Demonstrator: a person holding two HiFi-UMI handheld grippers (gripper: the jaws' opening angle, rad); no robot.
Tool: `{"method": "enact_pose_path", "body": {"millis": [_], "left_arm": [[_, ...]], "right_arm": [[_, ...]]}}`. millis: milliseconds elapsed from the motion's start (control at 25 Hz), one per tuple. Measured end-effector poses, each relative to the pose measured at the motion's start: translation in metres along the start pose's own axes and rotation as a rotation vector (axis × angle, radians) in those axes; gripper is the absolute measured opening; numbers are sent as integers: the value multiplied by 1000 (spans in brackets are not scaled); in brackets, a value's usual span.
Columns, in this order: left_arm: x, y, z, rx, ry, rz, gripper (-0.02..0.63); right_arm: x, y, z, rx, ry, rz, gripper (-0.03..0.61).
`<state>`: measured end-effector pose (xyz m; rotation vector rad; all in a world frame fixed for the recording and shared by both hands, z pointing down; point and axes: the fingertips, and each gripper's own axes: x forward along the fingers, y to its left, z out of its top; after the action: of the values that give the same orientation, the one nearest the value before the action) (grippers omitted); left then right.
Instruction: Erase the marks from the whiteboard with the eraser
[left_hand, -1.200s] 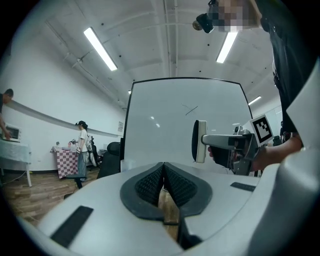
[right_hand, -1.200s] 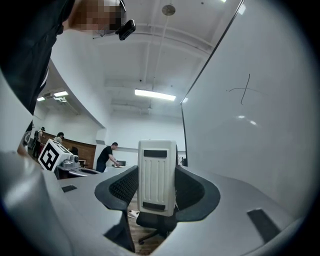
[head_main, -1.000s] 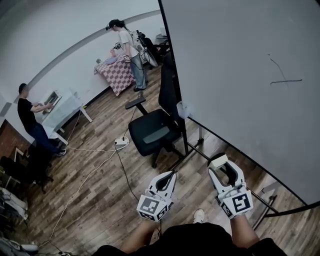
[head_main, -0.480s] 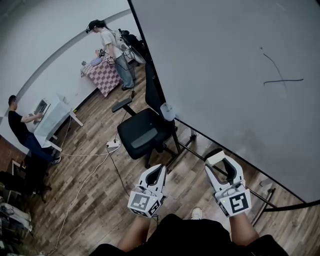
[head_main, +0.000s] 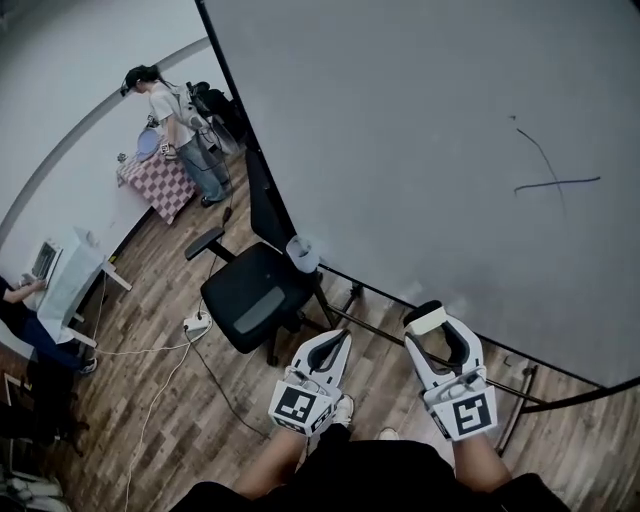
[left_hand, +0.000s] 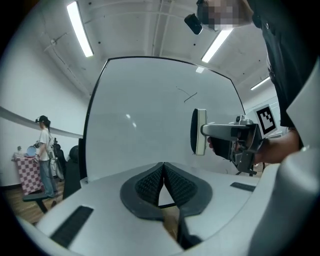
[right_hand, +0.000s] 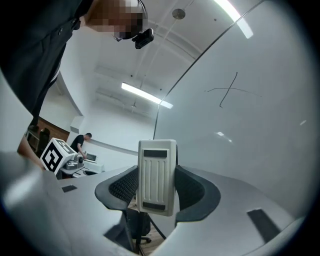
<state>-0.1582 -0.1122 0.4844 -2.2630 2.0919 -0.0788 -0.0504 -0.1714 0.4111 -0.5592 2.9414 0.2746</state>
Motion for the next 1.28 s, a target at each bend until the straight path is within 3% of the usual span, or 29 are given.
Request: {"method": "enact_pose_path", "body": {"millis": [320,720,880,960,1120,1280], "left_arm": [[62,19,24,15,-68,-252,18],[88,10,40,0,-134,-498,18],[93,0,45,13,-152,-524,18],[100,0,47,-10,-137,-494,18],[113,-3,52,-70,-125,-431,18],[117,-21,65,-53,-145,-471,18]], "right_arm": [[16,-40,7,-57,17,-259,249],[-13,-82,23,-171,75,-586,249],[-31,-105,47,-229,70,-682,249],[-38,-116,63,-244,61,-713,249],[-45,-127,95,-307,67,-719,249],[-50,-140,127,-408,96,-742,249]]}}
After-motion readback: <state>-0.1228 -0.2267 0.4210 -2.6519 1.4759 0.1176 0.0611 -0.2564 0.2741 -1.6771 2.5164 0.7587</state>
